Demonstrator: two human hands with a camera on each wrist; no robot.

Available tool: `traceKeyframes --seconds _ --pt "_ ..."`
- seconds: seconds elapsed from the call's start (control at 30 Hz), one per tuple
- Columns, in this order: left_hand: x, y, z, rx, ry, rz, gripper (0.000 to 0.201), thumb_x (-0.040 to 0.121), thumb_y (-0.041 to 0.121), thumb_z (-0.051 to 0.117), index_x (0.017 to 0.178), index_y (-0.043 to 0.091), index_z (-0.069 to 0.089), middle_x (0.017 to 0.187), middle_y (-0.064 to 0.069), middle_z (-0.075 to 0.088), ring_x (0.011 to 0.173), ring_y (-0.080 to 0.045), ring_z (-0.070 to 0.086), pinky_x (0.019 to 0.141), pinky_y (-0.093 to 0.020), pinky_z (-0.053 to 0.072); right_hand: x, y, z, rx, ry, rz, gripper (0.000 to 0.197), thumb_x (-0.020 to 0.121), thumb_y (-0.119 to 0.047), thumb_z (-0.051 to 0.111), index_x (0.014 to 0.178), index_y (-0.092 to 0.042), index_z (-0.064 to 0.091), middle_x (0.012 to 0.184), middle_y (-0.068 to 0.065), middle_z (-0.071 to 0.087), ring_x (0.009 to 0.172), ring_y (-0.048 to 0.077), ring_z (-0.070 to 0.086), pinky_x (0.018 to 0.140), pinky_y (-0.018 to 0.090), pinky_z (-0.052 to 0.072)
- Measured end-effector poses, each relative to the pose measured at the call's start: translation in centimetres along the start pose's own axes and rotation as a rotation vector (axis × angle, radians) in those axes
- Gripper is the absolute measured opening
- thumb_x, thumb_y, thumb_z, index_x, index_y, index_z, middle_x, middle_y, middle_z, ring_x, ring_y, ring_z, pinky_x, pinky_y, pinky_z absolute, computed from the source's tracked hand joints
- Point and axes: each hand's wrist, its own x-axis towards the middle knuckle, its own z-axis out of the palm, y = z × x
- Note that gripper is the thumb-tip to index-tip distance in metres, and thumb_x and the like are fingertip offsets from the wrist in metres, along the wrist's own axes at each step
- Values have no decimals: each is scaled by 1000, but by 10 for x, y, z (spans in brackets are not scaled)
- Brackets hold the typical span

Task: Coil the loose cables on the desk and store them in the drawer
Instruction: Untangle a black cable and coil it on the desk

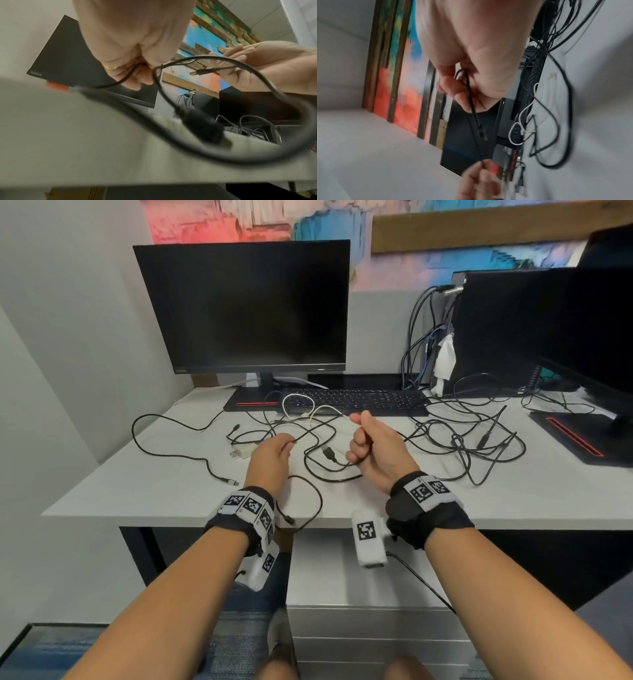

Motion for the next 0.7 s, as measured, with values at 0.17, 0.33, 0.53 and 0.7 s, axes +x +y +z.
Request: traceKeyframes --seconds 0.17,0.33,0.53,0.7 --pt "-16 8 -12 69 -196 13 32 98 13 44 128 15 52 105 -8 60 98 -22 56 87 -28 42 -3 -26 13 168 -47 -13 31 103 -25 37 119 -7 56 79 -1 70 42 7 41 44 20 39" --pt "-34 13 -25 49 -240 35 25 98 17 43 121 17 53 89 -1 59 84 -18 57 73 -25 39 -11 -43 17 248 -28 -71 16 100 -11 43 115 -10 49 110 2 55 81 21 66 67 30 52" --pt "-44 34 -41 162 -263 297 20 98 23 44 112 16 56 91 3 59 86 -17 58 77 -32 47 -13 -44 22 -418 105 -242 50 101 -11 39 149 -13 27 154 -2 29 127 12 40 110 34 37" --pt "-45 46 -51 239 -239 512 24 98 27 42 114 18 59 98 1 61 87 -16 57 77 -30 48 -22 -48 28 -803 186 -426 31 99 -25 42 113 -9 64 109 14 69 101 22 61 85 22 45"
